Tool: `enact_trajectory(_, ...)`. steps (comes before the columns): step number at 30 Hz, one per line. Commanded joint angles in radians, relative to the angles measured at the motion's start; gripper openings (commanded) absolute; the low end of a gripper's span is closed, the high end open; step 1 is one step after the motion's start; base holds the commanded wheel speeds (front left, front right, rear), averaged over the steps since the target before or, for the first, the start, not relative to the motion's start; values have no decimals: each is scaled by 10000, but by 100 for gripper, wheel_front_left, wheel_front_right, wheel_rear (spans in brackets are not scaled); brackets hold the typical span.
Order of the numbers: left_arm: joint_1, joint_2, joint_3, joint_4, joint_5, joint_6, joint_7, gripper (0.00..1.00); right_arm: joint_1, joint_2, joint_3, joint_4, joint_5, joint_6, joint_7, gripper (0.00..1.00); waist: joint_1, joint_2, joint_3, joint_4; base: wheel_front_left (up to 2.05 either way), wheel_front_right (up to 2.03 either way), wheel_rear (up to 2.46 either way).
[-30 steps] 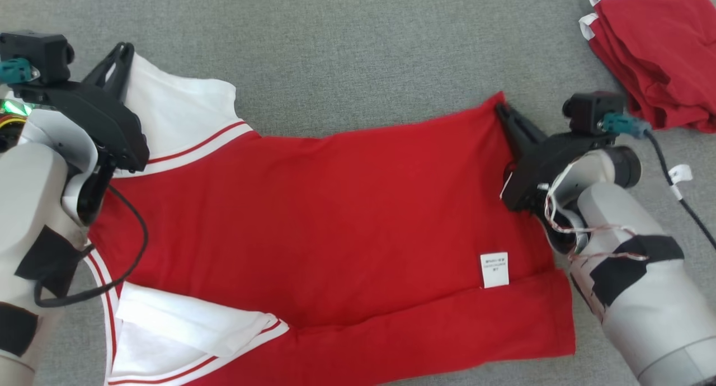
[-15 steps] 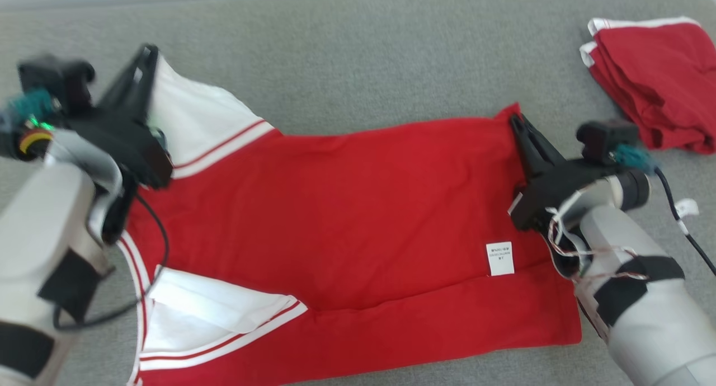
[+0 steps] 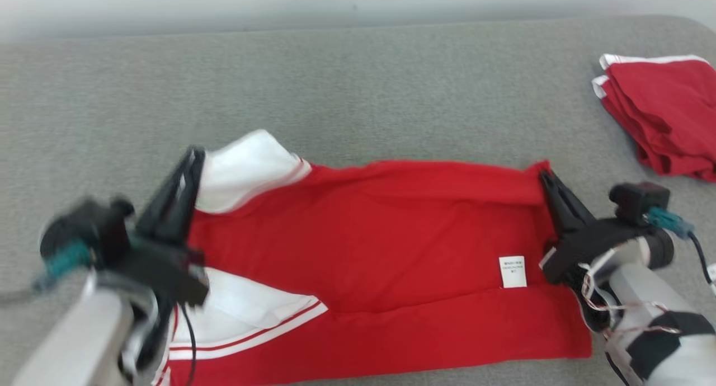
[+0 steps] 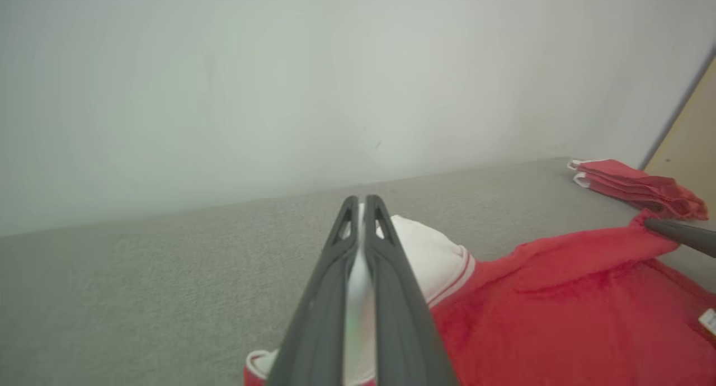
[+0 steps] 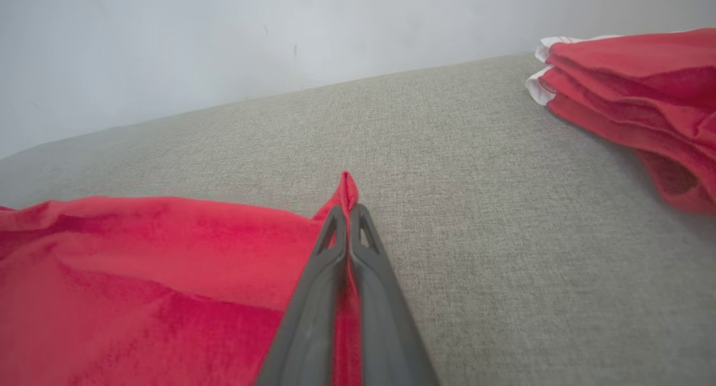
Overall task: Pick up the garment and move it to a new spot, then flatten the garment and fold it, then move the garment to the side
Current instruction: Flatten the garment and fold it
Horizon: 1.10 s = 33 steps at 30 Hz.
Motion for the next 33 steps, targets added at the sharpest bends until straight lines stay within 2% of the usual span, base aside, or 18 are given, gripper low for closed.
enact_trajectory(1,446,-108,113,-280,149,50,-25,0,200,-110,-11,-45,120,0,-64,0,1,1,-136,169,0,0,0)
enact_trajectory(5,1689,-519,577,-1183,771,70,-29,0,586,-372,-195,-167,348,0,-133,0,1,1,-318,376,0,0,0)
enact_trajectory(12,3203,-1322,1392,-1672,1385,-158,-31,0,1311,-558,-556,-709,425,0,-147,0,1,1,-666,492,0,0,0)
enact_trajectory(20,4123,-2026,1798,-883,1850,-512,-30,0,1851,-426,-897,-1094,208,0,-149,0,1,1,-907,577,0,0,0)
enact_trajectory(33,4178,-2796,2378,979,2580,-770,-33,0,2563,-234,-992,-1131,204,0,-151,0,1,1,-1331,625,0,0,0)
